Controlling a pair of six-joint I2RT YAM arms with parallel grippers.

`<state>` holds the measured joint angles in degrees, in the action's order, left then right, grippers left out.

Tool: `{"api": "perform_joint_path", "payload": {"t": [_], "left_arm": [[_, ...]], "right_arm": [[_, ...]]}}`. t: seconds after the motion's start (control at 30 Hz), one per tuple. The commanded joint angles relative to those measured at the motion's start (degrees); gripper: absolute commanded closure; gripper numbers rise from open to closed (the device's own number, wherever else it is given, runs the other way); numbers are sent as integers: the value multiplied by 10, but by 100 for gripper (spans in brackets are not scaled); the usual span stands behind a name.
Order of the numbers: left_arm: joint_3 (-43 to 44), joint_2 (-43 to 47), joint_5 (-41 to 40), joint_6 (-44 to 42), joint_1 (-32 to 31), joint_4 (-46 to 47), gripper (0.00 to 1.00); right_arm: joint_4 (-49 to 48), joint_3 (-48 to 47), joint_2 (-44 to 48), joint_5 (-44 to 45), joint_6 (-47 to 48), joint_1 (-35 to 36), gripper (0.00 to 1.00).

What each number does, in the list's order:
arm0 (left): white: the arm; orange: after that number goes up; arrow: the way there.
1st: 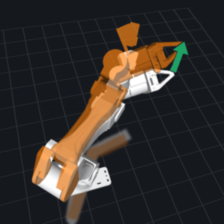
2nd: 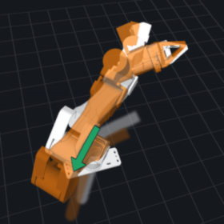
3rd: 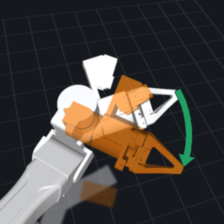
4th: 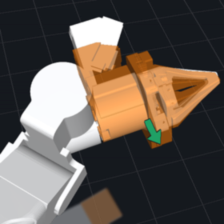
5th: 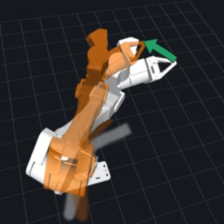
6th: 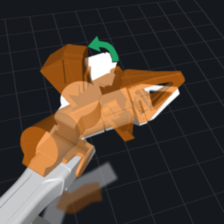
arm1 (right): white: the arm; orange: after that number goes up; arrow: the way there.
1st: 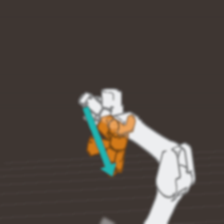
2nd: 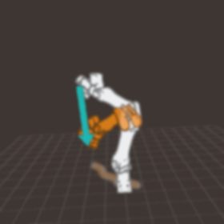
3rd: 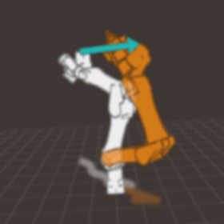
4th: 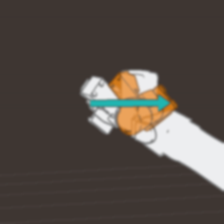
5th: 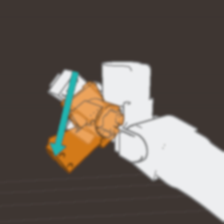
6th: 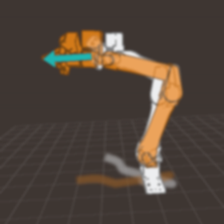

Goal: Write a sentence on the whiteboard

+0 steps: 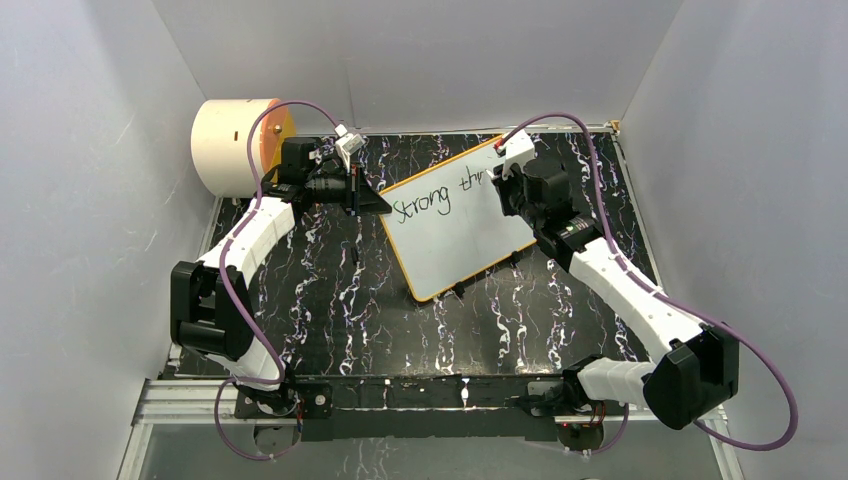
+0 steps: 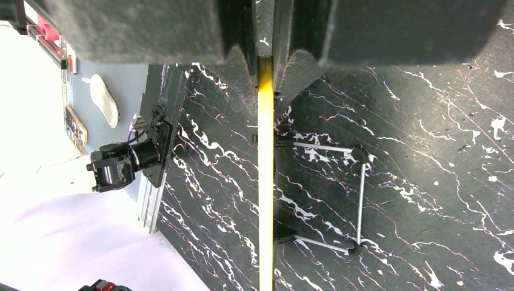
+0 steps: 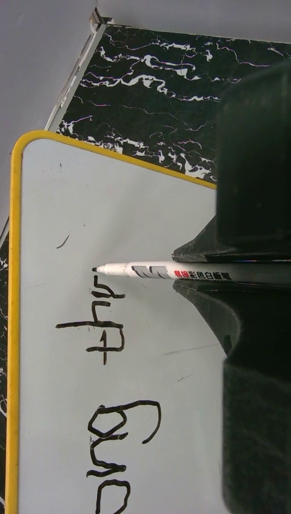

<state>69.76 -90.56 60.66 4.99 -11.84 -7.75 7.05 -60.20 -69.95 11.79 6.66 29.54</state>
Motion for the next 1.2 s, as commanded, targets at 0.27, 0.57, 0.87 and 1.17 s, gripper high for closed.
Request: {"api": "perform_joint_path", "payload": {"t": [0.27, 0.57, 0.87, 1.17], "left_arm": [[-5, 7, 14, -11, -2, -15, 100], [-5, 7, 14, -11, -2, -15, 100], [-5, 6, 13, -11, -2, -15, 100], [-4, 7, 15, -10, -2, -15, 100]], "right_arm": [[-38, -11, -11, -2, -1, -7, 100], [-28, -10, -14, -18, -5, -6, 100], [-8, 7, 3, -25, -9, -6, 100], [7, 21, 10, -14, -10, -7, 100]]}}
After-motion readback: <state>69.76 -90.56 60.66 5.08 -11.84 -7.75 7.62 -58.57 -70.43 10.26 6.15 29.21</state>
